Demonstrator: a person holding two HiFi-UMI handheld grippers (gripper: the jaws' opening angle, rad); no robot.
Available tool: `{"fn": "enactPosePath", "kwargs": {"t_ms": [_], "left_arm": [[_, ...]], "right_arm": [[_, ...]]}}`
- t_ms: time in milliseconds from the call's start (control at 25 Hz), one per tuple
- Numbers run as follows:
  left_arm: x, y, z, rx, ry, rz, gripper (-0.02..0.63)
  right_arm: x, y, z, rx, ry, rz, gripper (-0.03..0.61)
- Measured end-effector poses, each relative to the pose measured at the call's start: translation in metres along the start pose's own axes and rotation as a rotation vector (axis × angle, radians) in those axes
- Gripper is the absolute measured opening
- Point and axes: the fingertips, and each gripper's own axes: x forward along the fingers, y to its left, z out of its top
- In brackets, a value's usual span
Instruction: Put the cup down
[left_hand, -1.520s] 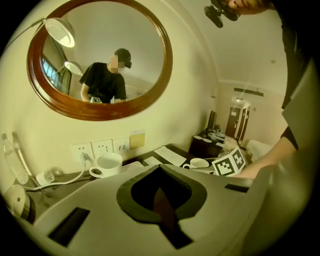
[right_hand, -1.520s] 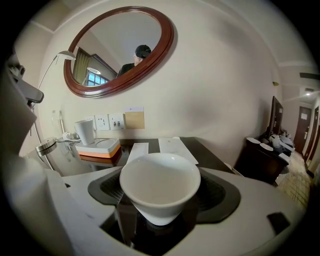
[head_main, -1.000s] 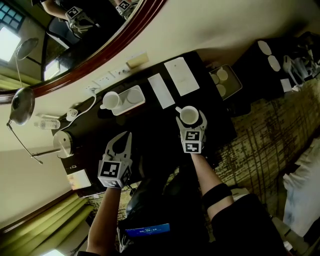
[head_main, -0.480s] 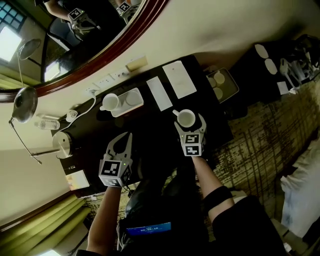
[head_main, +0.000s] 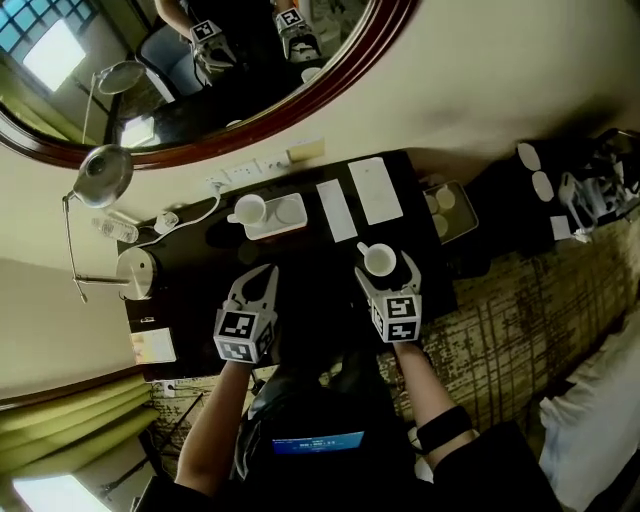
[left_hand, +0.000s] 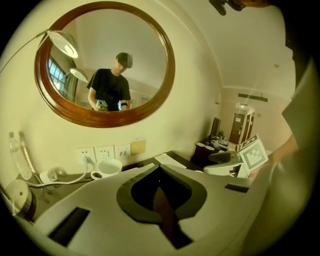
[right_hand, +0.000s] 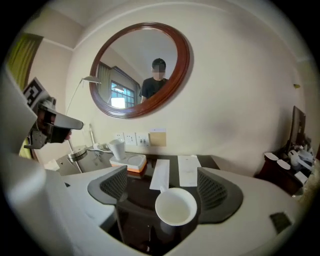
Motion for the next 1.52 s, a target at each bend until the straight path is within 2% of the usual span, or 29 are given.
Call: {"fn": "enactPosePath", "kwargs": {"t_ms": [120,320,440,640,760,1160,1520], "left_arm": [[-0.004,0.006,-0.003,0.015,-0.012,0.011,0.0],[-0.02,0.016,0.001,-0.008,-0.026,0.074,0.0],[-0.031,0.028,-0.006,-0.017,-0.033,0.127,0.0],[-0.052,0.031,-0.003,-0.035,-0.042,0.157,0.0],[-0.062,0.034,-0.004,-0.044,-0.047,0.173,0.0],[-0.085,0.045,-0.018,-0.06,-0.046,0.191,0.0],[-0.089,0.059,-0.027,-0.113,-0.047,0.214,0.0]], "right_arm": [[-0.006,0.023,0.029,-0.036,-0.035,0.084,0.441],[-0.015,0.051,0.059,-0.076,-0.055,0.184,0.34],[-0.017,0.061,0.065,-0.096,-0.046,0.23,0.268],[-0.01,0.073,0.064,-0.11,-0.011,0.276,0.059],[-0.006,0.081,0.06,-0.121,0.004,0.305,0.002],[0.002,0.126,0.056,-0.157,0.024,0.423,0.003],[0.007,0.132,0.04,-0.151,0.056,0.414,0.003]]}}
